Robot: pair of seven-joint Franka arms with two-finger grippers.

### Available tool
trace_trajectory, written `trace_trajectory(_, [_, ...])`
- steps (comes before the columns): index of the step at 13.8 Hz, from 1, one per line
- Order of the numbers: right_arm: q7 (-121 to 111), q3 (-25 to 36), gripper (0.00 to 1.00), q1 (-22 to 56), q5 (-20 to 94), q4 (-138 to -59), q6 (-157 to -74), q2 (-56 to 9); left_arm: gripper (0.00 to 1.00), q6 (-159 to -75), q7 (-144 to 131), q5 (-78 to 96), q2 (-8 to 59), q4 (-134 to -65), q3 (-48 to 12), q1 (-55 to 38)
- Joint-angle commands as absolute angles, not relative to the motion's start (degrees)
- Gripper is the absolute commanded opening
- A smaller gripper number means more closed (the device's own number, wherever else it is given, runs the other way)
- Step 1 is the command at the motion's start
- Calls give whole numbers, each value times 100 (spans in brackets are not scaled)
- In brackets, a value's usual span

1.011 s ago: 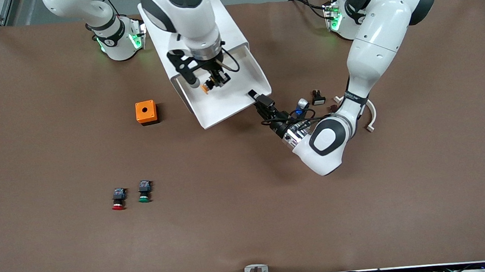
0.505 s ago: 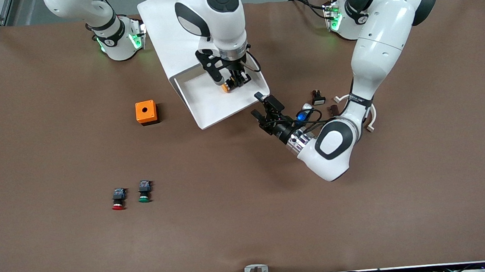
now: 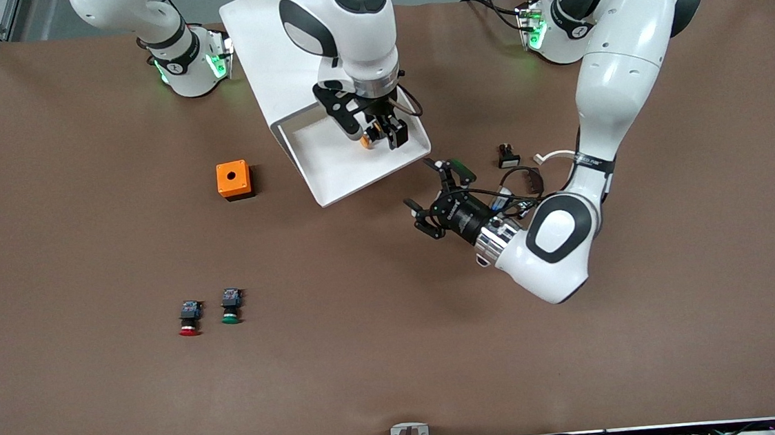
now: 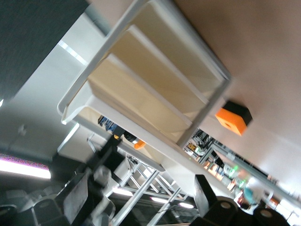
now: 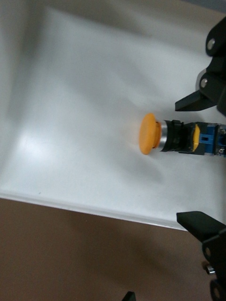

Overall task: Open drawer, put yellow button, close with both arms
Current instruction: 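Lower the yellow button into the drawer and open the right gripper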

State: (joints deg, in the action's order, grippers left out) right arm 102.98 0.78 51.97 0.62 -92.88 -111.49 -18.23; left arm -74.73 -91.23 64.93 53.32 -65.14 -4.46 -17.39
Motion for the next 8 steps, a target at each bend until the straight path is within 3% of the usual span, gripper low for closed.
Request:
trace_trajectory(1, [8708, 53, 100, 4634, 53, -8755, -10339, -1846, 100, -7514, -7793, 6006, 4976, -6442, -106, -1950])
trace_trajectory(8, [3725, 70, 100, 2263, 35, -8622, -9159, -1336, 100, -9393, -6601, 3537, 4123, -6504, -88, -2240])
